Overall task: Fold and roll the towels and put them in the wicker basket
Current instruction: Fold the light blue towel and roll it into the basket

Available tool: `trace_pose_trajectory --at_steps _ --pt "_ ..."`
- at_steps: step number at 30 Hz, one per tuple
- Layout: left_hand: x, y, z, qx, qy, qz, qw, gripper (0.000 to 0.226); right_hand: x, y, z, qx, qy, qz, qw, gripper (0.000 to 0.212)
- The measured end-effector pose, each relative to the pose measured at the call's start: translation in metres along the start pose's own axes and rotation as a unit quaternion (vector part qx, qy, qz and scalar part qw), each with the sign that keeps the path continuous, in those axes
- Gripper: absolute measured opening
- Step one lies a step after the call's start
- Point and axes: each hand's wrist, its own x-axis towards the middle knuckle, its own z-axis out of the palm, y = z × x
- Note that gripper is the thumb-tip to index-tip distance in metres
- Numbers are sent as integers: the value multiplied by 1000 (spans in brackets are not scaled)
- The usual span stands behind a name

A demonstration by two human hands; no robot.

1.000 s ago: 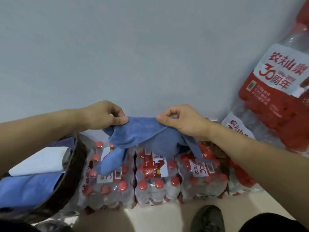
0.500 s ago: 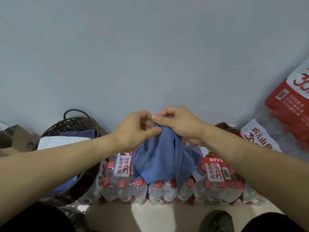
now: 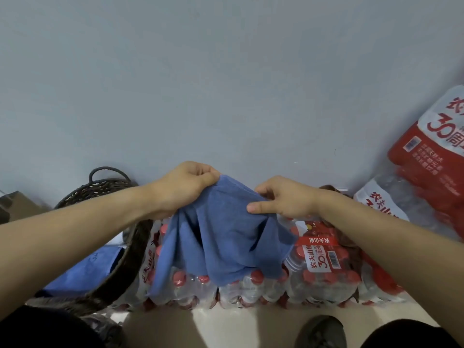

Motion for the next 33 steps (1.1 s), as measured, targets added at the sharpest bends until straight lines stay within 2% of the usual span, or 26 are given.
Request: trace_pose_trajectory --at_steps 2,5,8,11,13,15,19,21,24,27,30,33 --pt "-3 5 -9 -30 -22 -17 999 23 -1 16 -4 -3 -42 51 998 33" --pt "-9 8 -23 -23 -47 -20 998 20 -3 42 -13 -6 -91 101 991 12" --pt "-8 7 -35 -9 -3 -24 1000 17 -6 66 -23 -58 -99 149 982 20" --pt "-6 1 -54 83 55 -7 995 20 -15 88 -32 -21 -96 201 975 21" --pt "-4 -7 -65 143 76 1 987 21 -21 97 -37 27 -33 199 979 27" --pt "-3 -16 -73 154 78 -7 985 22 -24 102 -41 113 52 169 978 39" --pt "2 -34 -80 200 72 -13 977 26 -26 102 -55 260 189 119 939 52" --pt "6 -40 -84 233 74 -14 970 32 -29 101 -63 297 213 115 924 52" --pt "8 -47 -87 277 60 -16 959 44 -30 101 -71 344 208 112 909 56" --pt "10 -52 -84 311 30 -18 950 48 -26 100 -72 361 224 130 896 57" --pt "12 -52 -81 347 7 -14 938 41 -21 100 -71 305 304 150 890 62" --pt "12 -53 -78 382 -34 -17 923 28 -18 99 -75 270 387 147 869 54"
